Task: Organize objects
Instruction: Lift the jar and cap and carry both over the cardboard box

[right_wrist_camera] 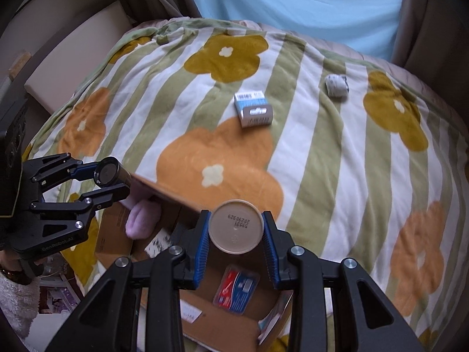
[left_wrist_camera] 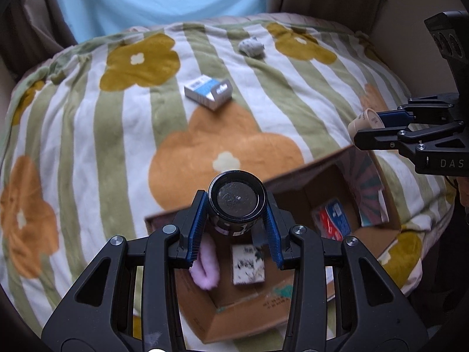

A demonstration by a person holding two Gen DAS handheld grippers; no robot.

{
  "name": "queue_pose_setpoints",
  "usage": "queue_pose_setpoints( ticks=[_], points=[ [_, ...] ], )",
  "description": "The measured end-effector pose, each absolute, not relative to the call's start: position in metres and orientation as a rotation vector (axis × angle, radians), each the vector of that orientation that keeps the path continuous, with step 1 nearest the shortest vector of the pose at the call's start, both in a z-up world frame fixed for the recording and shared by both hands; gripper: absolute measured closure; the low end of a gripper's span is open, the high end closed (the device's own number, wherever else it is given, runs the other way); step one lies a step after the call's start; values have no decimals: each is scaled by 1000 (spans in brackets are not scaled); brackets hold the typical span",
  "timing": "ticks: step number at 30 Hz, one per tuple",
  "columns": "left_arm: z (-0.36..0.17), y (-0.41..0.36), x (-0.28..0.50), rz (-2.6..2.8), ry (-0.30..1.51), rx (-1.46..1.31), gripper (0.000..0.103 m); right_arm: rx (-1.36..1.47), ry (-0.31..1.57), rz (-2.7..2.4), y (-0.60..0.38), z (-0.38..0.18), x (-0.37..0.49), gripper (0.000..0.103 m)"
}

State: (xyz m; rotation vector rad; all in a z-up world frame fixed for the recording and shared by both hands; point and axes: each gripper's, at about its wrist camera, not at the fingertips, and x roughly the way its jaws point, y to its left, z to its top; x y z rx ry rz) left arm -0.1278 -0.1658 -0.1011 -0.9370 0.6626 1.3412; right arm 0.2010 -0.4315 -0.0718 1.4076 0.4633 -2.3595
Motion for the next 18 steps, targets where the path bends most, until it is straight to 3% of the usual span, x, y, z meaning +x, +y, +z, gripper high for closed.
queue_pose_setpoints(
  ticks=[8, 18],
  points=[
    [-138, -178, -116, 1300, 713, -988, 69, 1470, 536, -2339, -426, -111, 220, 72],
    [-186, -194, -103, 1264, 773, -1055, 69, 1580, 493, -2282, -420, -164, 236, 72]
  ],
)
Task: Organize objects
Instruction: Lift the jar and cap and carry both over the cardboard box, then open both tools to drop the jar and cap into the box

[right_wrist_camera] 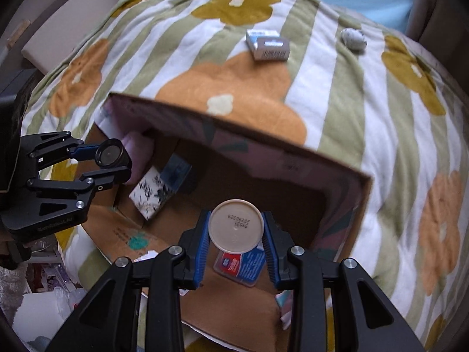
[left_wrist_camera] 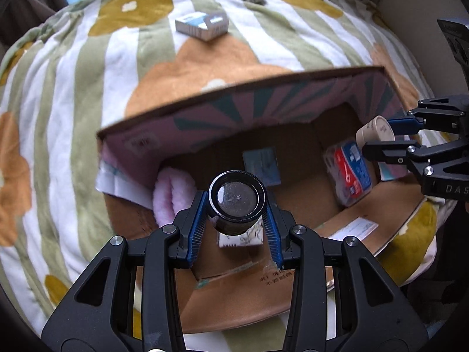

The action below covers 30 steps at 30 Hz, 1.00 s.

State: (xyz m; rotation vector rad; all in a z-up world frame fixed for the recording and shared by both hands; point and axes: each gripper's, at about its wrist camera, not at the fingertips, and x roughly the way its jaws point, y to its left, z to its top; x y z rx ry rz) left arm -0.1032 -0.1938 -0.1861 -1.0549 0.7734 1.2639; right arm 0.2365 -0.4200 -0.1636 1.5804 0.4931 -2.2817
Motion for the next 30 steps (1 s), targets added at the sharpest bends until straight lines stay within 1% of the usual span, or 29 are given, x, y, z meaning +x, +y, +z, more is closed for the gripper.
queue_pose_setpoints(
  ticks=[6, 24, 27, 28, 29, 30],
  points=[
    [-194, -198, -102, 1259, 782, -1069, 69, 1604, 503, -2257, -425, -179, 243, 72],
    [-186, -194, -101, 1261, 806, -1035, 69, 1592, 491, -2258, -434, -180, 241, 72],
    [-183, -193, -99, 1254, 795, -1021, 65, 1591, 504, -2236, -438, -182, 239, 72],
    [-182, -193, -97, 1260, 808, -1010, 53, 1597, 509, -2233, -439, -183, 239, 72],
    [-181, -193, -96, 1265, 817, -999, 20, 1600, 512, -2243, -439, -183, 239, 63],
    [-180, -194, -96, 1273, 823, -985, 1, 1600, 512, -2240, -439, -182, 239, 54]
  ],
)
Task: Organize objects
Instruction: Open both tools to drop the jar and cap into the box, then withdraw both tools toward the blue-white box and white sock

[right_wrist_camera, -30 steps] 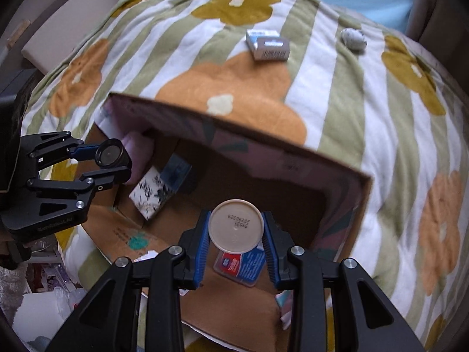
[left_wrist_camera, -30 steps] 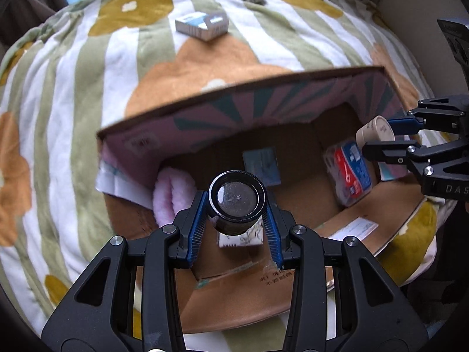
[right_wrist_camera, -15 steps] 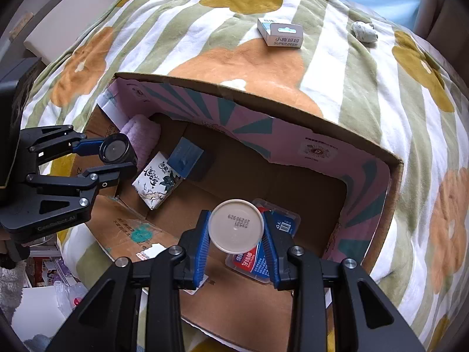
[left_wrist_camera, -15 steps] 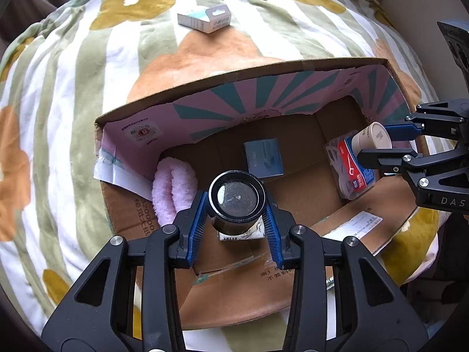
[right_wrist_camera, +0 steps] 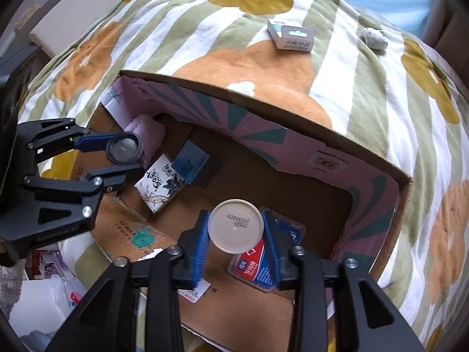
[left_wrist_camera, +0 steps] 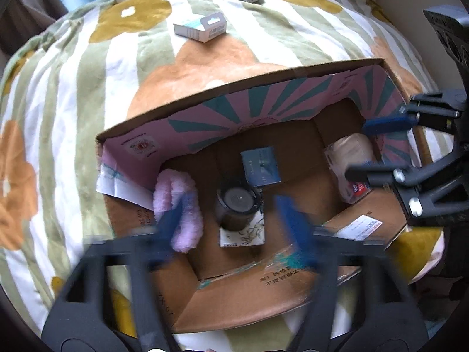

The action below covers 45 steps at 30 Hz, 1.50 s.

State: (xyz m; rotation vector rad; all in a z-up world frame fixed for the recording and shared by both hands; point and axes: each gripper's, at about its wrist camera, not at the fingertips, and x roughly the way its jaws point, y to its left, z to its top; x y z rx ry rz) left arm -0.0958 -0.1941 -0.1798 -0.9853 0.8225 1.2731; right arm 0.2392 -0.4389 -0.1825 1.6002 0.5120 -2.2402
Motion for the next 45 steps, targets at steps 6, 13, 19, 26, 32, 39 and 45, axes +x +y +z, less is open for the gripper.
queue_pose_setpoints(
  ticks=[6, 13, 19, 26, 32, 39, 45],
  points=[
    [-177, -197, -100, 1274, 796, -973, 0, 1591, 511, -2272, -430, -179, 242, 24],
    [-171, -199, -105, 1279, 792, -987, 0, 1617, 505, -2273, -424, -181, 244, 24],
    [-170, -200, -108, 1275, 784, -1005, 0, 1625, 468, -2275, -421, -179, 244, 24],
    [-158, -200, -107, 1269, 771, -1016, 0, 1648, 427, -2289, -417, -170, 244, 24],
    [-133, -193, -110, 1276, 749, -1026, 0, 1635, 403, -2316, -412, -145, 245, 24],
    [-98, -181, -112, 1305, 717, -1014, 0, 1605, 354, -2371, -400, -105, 237, 24],
    [-80, -162, -118, 1325, 693, -991, 0, 1555, 362, -2411, -388, -79, 223, 24]
  ],
)
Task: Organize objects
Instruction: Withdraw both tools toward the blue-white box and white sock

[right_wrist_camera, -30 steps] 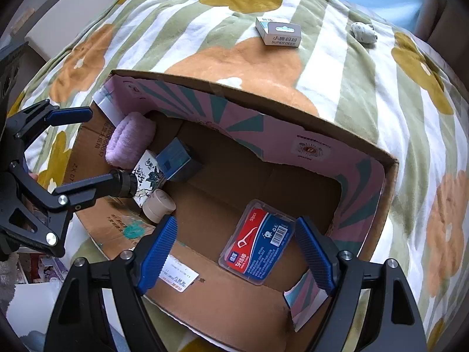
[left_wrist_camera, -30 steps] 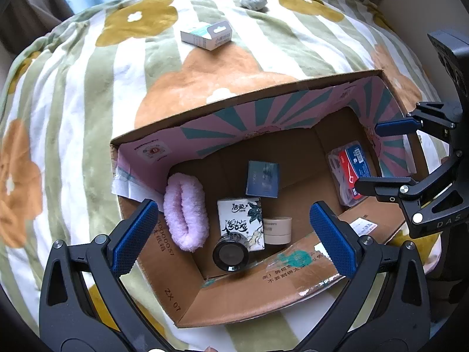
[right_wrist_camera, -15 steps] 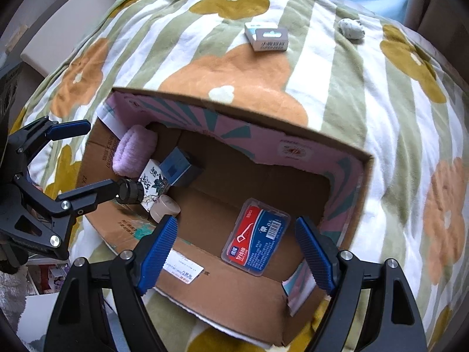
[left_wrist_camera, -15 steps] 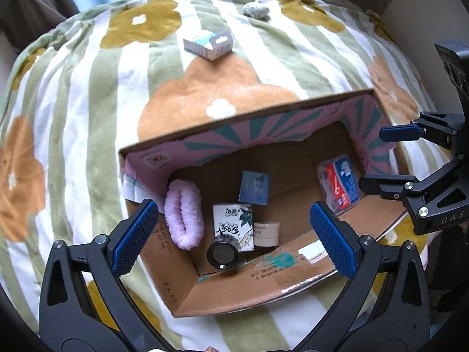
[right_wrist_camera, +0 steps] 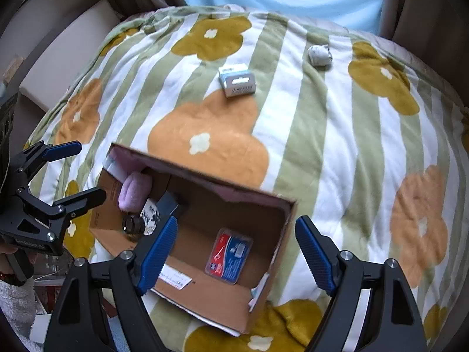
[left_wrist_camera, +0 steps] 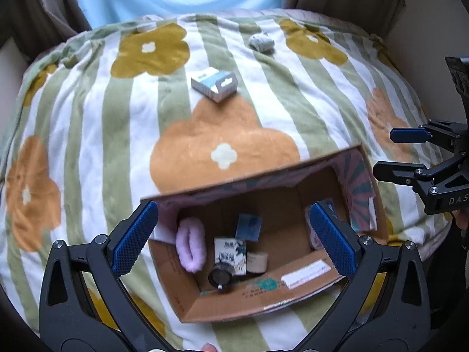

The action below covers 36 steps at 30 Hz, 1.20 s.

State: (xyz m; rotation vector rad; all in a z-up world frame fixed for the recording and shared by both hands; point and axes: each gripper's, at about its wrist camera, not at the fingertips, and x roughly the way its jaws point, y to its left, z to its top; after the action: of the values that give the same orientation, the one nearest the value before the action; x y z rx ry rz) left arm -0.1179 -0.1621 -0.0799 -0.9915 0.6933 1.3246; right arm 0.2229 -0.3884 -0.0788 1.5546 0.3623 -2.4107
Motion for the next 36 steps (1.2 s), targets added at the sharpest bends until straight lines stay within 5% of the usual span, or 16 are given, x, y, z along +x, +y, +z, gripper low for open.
queue_pose_setpoints(
  ticks=[21, 25, 36],
  points=[
    [-77, -44, -127, 1310, 629, -971, 0, 1421, 359, -2521, -346, -34, 111, 23],
    [-83, -16, -128, 1303, 645, -955, 0, 1407, 338, -2533, -337, -32, 84, 7],
    [-125, 58, -130, 1244, 726, -929, 0, 1395, 327, -2552, -323, -46, 8, 1]
  ],
)
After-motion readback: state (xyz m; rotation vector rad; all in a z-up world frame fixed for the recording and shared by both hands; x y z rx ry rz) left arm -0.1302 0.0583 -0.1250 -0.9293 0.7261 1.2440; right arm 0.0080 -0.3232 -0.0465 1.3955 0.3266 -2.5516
